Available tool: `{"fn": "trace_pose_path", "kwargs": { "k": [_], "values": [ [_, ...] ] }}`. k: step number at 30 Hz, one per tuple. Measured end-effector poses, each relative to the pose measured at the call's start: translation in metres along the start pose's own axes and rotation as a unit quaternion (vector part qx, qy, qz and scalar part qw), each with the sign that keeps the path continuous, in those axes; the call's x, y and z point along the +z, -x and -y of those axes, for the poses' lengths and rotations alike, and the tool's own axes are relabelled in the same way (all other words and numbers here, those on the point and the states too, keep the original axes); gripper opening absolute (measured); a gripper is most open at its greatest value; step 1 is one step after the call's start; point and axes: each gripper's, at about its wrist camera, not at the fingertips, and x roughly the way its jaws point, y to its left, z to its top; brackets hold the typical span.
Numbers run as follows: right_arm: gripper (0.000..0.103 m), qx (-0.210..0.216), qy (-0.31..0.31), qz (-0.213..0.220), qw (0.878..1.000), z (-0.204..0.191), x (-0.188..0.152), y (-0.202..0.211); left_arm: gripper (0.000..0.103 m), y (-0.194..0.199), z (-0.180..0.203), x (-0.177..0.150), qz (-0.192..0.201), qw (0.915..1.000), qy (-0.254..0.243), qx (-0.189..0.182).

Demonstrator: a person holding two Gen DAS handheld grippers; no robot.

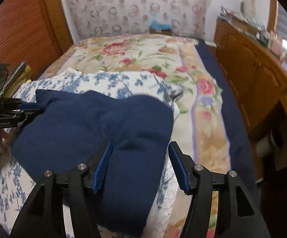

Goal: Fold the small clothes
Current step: 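Grasp the folded bundle with both tools and lift it off the quilt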

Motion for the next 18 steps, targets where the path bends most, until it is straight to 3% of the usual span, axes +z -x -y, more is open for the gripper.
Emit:
{"fn": "trace_pose_path", "kwargs": {
  "k": [8,15,16,18],
  "values": [
    [0.068,0.064,-0.056,-0.014,0.996,0.013,-0.003,-0.013,0.034,-0.005,0.003,0.008,-0.006,0.9999,0.010,0.006],
    [0.062,0.049,-0.023,-0.001,0.999,0.000,-0.004,-0.008,0.034,-0.007,0.003,0.011,-0.006,0.9994,0.020,-0.027],
    [0.041,0.071,-0.018,0.000,0.997,-0.001,-0.003,-0.007,0.030,-0.007,0.003,0.010,-0.005,0.9993,0.020,-0.030],
    [0.034,0.066,-0.009,-0.003,0.998,-0.006,-0.002,-0.007,0.024,-0.008,0.004,0.010,-0.003,0.9992,0.018,-0.036]
  ]
}}
